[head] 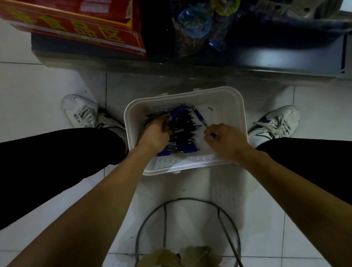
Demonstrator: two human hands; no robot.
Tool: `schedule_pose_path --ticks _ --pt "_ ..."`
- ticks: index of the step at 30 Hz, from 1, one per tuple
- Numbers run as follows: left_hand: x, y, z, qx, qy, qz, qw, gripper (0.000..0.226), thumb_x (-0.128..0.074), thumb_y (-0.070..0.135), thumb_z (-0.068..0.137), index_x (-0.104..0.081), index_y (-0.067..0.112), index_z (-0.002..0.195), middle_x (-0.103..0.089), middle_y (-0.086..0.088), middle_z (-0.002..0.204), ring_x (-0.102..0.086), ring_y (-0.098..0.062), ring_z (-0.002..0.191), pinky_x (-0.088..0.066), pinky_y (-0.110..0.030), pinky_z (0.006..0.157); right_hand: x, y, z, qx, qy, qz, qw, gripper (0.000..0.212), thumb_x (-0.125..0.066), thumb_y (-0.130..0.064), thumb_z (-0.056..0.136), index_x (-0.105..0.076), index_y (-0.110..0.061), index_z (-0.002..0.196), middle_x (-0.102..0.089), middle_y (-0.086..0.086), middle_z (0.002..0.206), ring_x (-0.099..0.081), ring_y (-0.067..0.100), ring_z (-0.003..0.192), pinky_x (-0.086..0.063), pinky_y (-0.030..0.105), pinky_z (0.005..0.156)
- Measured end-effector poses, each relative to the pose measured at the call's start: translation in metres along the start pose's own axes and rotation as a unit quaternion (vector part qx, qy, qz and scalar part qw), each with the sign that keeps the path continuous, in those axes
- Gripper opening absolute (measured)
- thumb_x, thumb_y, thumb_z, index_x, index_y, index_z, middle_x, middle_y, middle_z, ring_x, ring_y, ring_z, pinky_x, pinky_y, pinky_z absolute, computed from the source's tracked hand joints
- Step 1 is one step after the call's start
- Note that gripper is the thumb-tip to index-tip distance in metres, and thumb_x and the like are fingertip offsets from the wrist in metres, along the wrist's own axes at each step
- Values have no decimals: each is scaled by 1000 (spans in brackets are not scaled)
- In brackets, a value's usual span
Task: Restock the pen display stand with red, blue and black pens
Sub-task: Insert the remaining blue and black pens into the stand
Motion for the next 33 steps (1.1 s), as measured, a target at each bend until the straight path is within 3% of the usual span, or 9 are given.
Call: schedule_pose_path --ticks 7,10,13,16,18,23,26,30,33 --pt "16 -3 1 12 103 20 994 15 -51 3 93 -62 2 104 -63 -17 101 -56 -26 84 -43 -30 77 0 2 5 -1 2 19 1000 32 -46 -29 99 -61 -18 125 -57 9 132 -58 25 112 -37 21 86" --pt "12 -1 1 -3 98 51 994 15 -49 4 92 -56 2 105 -57 -19 107 -52 -29 88 -43 -34 81 -2 4 6 0 2 19 1000 32 -46 -29 99 -61 -17 125 -57 8 133 -58 24 114 -34 19 84" --pt "10 -5 7 5 105 77 991 26 -48 10 94 -53 7 119 -53 -18 120 -53 -35 102 -43 -39 92 -3 5 6 2 3 21 1000 31 -47 -29 99 -62 -18 124 -57 8 132 -57 24 114 -34 19 83" --pt "12 -6 16 33 103 89 990 28 -49 11 95 -57 11 121 -58 -16 121 -55 -35 108 -41 -35 86 -2 4 6 3 7 22 1000 30 -48 -29 98 -61 -19 123 -57 8 132 -57 24 114 -37 21 86" --pt "14 -5 20 51 102 126 985 27 -51 7 93 -59 5 118 -57 -21 120 -55 -40 109 -43 -39 85 -2 4 6 7 7 15 1000 30 -47 -29 99 -61 -19 123 -56 8 133 -56 24 115 -38 23 90" --pt "11 -7 16 49 94 100 989 22 -51 10 94 -61 6 113 -54 -16 123 -54 -36 109 -40 -33 86 -2 2 5 13 2 7 1000 31 -46 -30 99 -62 -20 123 -57 6 131 -57 22 113 -34 19 82" --pt "8 -1 10 6 64 91 994 20 -49 14 97 -62 8 110 -62 -16 110 -59 -34 94 -44 -32 79 -1 1 4 11 2 8 1000 31 -45 -29 99 -63 -20 122 -57 7 131 -58 23 111 -35 19 82" --pt "5 3 2 62 -21 -47 997 20 -49 15 94 -59 11 112 -67 -13 94 -63 -27 82 -53 -35 73 1 -1 1 15 3 14 1000 29 -45 -27 99 -64 -19 120 -60 9 127 -59 25 108 -38 21 83" --pt "-6 8 -12 160 -100 -193 963 18 -48 10 94 -65 12 98 -63 0 66 -48 -4 46 -37 -19 43 1 -2 -1 13 3 15 1000 28 -45 -26 99 -64 -18 119 -60 9 127 -59 26 110 -41 26 89"
Point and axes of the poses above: each hand's wrist, its own z-axis towards the middle knuckle, its own x-axis out of the back of the hand, y = z × x, the point moved 9 cm from there along z, towards the middle knuckle
